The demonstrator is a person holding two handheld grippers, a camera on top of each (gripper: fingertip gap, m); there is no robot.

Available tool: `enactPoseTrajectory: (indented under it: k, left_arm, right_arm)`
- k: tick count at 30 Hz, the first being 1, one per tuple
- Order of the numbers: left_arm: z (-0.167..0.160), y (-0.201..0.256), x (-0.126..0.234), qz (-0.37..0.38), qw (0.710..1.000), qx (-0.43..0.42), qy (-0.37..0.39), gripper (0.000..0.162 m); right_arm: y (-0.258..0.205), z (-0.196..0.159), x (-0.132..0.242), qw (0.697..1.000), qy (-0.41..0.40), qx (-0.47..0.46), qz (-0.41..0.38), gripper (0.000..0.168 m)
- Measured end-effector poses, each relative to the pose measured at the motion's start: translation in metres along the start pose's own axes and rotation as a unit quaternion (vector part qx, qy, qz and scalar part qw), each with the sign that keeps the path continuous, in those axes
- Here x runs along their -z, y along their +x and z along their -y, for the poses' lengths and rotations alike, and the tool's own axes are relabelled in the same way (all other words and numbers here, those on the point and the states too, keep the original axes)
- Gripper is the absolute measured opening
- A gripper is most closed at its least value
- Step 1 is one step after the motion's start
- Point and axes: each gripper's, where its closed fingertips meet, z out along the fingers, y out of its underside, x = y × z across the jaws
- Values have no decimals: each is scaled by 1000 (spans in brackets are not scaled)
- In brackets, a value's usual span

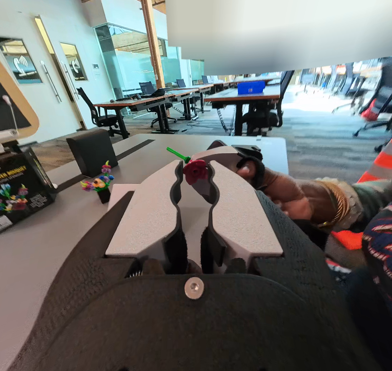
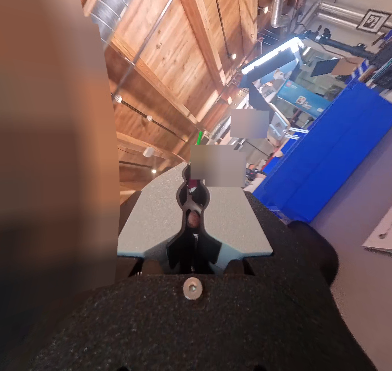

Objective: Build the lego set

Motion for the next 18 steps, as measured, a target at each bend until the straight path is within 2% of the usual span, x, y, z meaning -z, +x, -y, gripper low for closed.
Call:
enactPoseTrajectory:
  k: [3, 5, 7, 9, 12, 15, 18]
  left_arm:
    - [6, -3, 7, -5, 991, 119, 67, 21]
    - [14, -12, 18, -14, 959, 243, 145, 21]
    - [14, -22, 30, -27, 913, 354, 201, 20]
    - [13, -22, 35, -56, 877, 421, 224, 20]
    - [12, -16, 37, -80, 849, 469, 232, 20]
    - [8, -9, 35, -81, 851, 474, 212, 20]
    - [1, -5, 33, -64, 861, 467, 188, 21]
  right_arm:
    - [-1, -3, -4, 993, -42, 99, -38, 9]
    - [-2, 0, -3, 975, -66, 199, -75, 22]
    - [-6, 5, -1, 934, -88, 330, -105, 27]
    - [-13, 3, 0, 853, -129, 491, -118, 22]
    - [-16, -6, -2, 689, -207, 683, -123, 17]
    - [-11, -16, -5, 527, -269, 798, -116, 16]
    - [-3, -24, -6, 398, -300, 860, -109, 16]
